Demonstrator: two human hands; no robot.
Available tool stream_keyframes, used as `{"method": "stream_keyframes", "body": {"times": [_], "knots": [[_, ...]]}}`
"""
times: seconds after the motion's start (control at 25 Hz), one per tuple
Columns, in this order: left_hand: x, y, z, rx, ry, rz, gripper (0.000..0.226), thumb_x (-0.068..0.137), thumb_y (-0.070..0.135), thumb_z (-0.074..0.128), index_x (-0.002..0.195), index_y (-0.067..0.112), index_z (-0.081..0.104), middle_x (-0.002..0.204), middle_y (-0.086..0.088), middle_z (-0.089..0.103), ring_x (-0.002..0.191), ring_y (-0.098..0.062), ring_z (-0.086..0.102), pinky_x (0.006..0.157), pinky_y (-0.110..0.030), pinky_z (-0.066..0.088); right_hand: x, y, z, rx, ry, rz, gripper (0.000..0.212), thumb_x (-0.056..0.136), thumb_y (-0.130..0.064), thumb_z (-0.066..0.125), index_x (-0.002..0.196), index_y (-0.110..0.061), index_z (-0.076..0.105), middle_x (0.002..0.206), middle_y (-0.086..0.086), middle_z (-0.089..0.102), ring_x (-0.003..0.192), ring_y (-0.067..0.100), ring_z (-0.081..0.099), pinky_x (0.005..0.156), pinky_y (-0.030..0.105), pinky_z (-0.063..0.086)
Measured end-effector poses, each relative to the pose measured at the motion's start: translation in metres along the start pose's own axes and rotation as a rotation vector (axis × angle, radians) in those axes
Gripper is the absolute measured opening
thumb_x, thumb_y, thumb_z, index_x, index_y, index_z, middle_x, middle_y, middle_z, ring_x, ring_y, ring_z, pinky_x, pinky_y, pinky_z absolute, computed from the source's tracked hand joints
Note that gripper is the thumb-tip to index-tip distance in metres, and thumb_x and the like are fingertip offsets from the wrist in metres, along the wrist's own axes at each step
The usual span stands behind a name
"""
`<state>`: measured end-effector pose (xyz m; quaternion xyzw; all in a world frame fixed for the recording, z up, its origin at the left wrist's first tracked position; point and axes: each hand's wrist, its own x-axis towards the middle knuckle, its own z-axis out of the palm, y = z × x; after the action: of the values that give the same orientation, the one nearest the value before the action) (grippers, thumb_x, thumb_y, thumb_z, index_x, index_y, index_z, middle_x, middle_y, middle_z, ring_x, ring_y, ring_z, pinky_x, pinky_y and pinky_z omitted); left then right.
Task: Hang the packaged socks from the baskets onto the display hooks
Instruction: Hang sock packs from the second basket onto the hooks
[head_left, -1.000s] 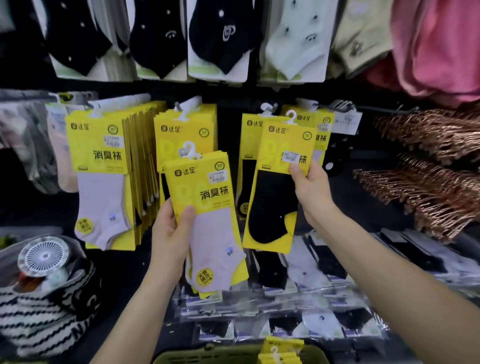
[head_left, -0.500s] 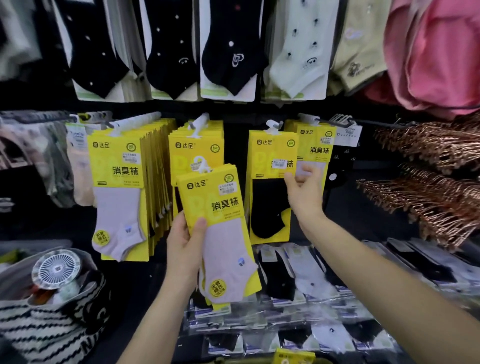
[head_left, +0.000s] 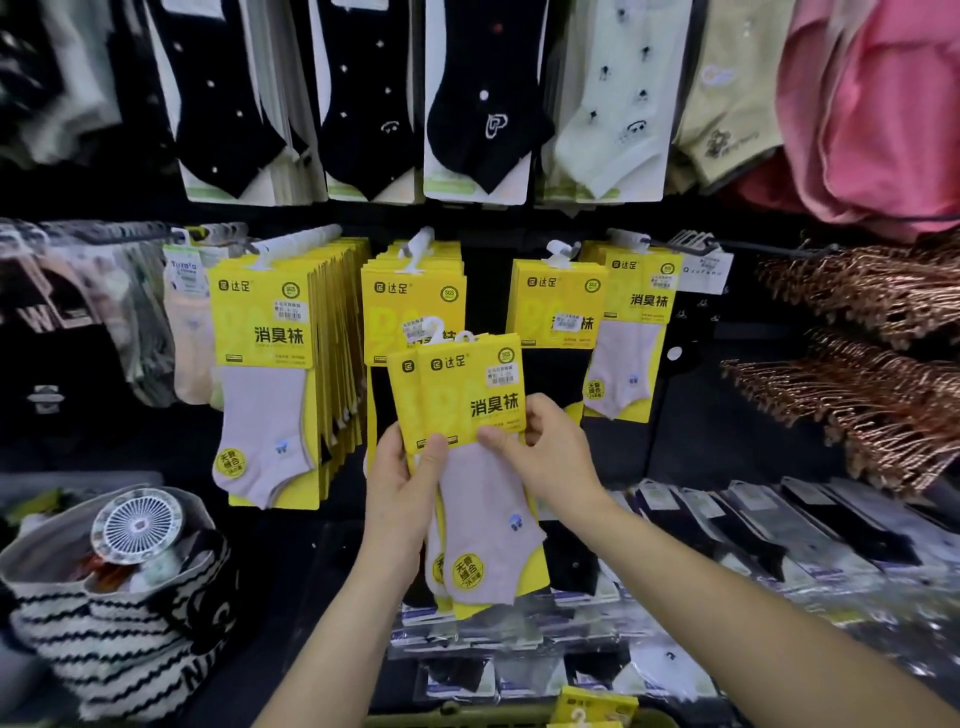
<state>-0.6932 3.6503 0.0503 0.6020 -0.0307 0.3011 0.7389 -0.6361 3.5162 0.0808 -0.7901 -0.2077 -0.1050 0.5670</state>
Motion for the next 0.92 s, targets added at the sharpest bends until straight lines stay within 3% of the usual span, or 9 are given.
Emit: {"method": "stream_keyframes", "body": {"times": [0.12,0.24,0.32,0.44,0.56,0.68,0.76,0.84,0.92], "knots": [[-0.001,0.002,0.0,-0.022,-0.029,-0.033,0.016,0.094,0.021,0.048,0.105,0.027,0.058,0.099,0.012,0.071,0.093,-0.008,0.067,0.068,-0.018,0.052,0.002,-0.006,-0.007,0.0,0.032,0.031,0.014,0.08,-0.031,0.071,0.087,-0.022,0.062,0.087,-0.006,0.07,0.085,0.019,0.066,0.073,0.033,0.051],[0.0,0.004,-0.002,0.005,-0.006,-0.036,0.017,0.096,0.019,0.047,0.109,0.023,0.057,0.106,0.003,0.069,0.098,-0.016,0.066,0.074,-0.028,0.053,0.004,-0.011,-0.011,0.012,0.078,0.066,0.016,0.085,-0.028,0.066,0.089,-0.012,0.064,0.09,0.005,0.071,0.087,0.026,0.065,0.077,0.041,0.051],[-0.001,0.007,-0.003,0.032,-0.013,-0.029,0.02,0.093,0.018,0.053,0.112,0.021,0.056,0.111,-0.003,0.067,0.101,-0.019,0.065,0.079,-0.035,0.053,0.002,-0.012,-0.012,0.014,0.086,0.069,0.014,0.085,-0.028,0.066,0.083,-0.014,0.064,0.086,0.003,0.07,0.08,0.021,0.063,0.071,0.037,0.051],[-0.004,0.012,-0.003,0.106,0.014,-0.006,0.025,0.088,0.013,0.061,0.107,0.028,0.056,0.112,-0.001,0.066,0.102,-0.018,0.064,0.082,-0.037,0.054,-0.002,-0.016,-0.015,-0.016,0.048,0.019,0.015,0.083,-0.03,0.069,0.078,-0.023,0.057,0.077,-0.008,0.063,0.068,0.008,0.056,0.059,0.02,0.043],[-0.006,0.015,-0.003,0.163,0.028,0.005,0.026,0.089,0.011,0.06,0.102,0.032,0.056,0.112,-0.002,0.064,0.103,-0.017,0.062,0.084,-0.037,0.052,0.012,-0.029,-0.026,0.035,0.059,-0.092,0.015,0.086,-0.03,0.065,0.095,-0.031,0.053,0.089,-0.019,0.057,0.079,-0.003,0.056,0.064,0.01,0.045],[-0.009,0.017,-0.003,0.178,0.008,-0.02,0.027,0.089,0.01,0.06,0.098,0.035,0.055,0.107,0.002,0.065,0.099,-0.013,0.062,0.08,-0.031,0.051,0.032,-0.047,-0.035,-0.049,0.021,-0.167,0.02,0.091,-0.028,0.057,0.111,-0.026,0.058,0.094,-0.014,0.054,0.088,0.005,0.053,0.074,0.018,0.046],[-0.012,0.018,-0.001,0.192,-0.007,-0.043,0.027,0.088,0.01,0.061,0.098,0.034,0.055,0.103,0.006,0.065,0.097,-0.011,0.063,0.077,-0.027,0.05,0.04,-0.055,-0.04,-0.116,-0.022,-0.198,0.008,0.091,-0.023,0.058,0.091,-0.026,0.065,0.085,-0.017,0.058,0.082,0.001,0.054,0.076,0.023,0.046],[-0.012,0.021,0.003,0.195,-0.029,-0.062,0.026,0.088,0.01,0.061,0.101,0.032,0.056,0.102,0.005,0.066,0.097,-0.012,0.064,0.075,-0.025,0.05,0.046,-0.062,-0.047,-0.125,-0.05,-0.199,0.02,0.089,-0.019,0.061,0.072,-0.03,0.064,0.074,-0.021,0.059,0.069,-0.009,0.054,0.068,0.013,0.044],[-0.005,0.024,0.01,0.194,-0.056,-0.062,0.024,0.088,0.01,0.061,0.103,0.029,0.057,0.102,0.004,0.067,0.096,-0.012,0.065,0.076,-0.026,0.051,0.053,-0.068,-0.055,-0.1,-0.106,-0.188,0.023,0.087,-0.021,0.064,0.068,-0.034,0.064,0.07,-0.023,0.062,0.064,-0.012,0.055,0.061,0.005,0.043]]}}
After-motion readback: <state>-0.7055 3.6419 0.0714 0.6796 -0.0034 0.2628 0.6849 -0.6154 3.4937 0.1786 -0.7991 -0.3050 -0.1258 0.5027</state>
